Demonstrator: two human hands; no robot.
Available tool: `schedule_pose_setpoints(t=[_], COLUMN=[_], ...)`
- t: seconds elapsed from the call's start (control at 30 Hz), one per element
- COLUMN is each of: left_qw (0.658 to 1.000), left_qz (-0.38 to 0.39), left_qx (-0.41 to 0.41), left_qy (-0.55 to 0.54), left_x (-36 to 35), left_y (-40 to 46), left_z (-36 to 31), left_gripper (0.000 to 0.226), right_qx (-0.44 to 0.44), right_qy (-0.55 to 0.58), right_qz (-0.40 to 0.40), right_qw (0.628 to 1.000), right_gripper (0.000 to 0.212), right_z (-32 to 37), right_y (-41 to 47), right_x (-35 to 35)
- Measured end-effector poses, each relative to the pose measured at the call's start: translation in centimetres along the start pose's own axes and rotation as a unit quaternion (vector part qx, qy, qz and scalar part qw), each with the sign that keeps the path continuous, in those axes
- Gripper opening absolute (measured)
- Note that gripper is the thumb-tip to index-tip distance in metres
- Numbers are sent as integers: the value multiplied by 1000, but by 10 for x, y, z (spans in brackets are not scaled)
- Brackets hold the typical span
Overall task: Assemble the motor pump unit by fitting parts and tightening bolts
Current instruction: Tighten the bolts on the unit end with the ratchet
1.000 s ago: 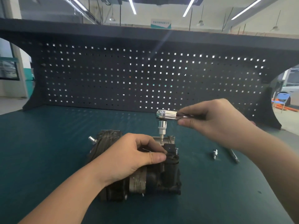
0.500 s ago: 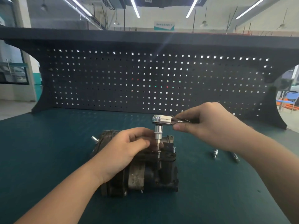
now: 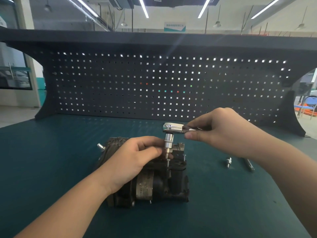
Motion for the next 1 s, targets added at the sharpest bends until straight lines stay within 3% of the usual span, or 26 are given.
schedule_pose_setpoints(t=[0.1,0.4,0.6,0.87,1.0], left_qw=[1000,1000,999,999,999], left_qz=[-4,-1,32,36,36], left_qx=[7,17,12,2,-13], left_qy=[12,25,-12,13,-15], left_x=[0,0,-5,-2,-2], left_y=[0,-1,-2,0,-2], left_z=[1,1,0,1,-4], left_gripper=[25,23,21,31,29], right_qx=[-2,5,2,-14,0], right_qy=[3,-11,-22,8,-31], right_qz=[7,-1,-7,30,29], right_qw=[1000,1000,1000,999,999], right_gripper=[30,23,30,25,26], right_z=[-4,-5,-2,3,14], right_y=[1,2,1,-3,-8], right_x=[-1,-1,3,0,5])
Point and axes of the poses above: each hand's wrist, its own y-axis towards the middle knuckle, its own x-axis out of the back of the hand, z = x × y, the point moved 8 cm from there along y, towards the middle knuckle, and after that the axes turned 9 degrees about y, right-handed, at the moved point
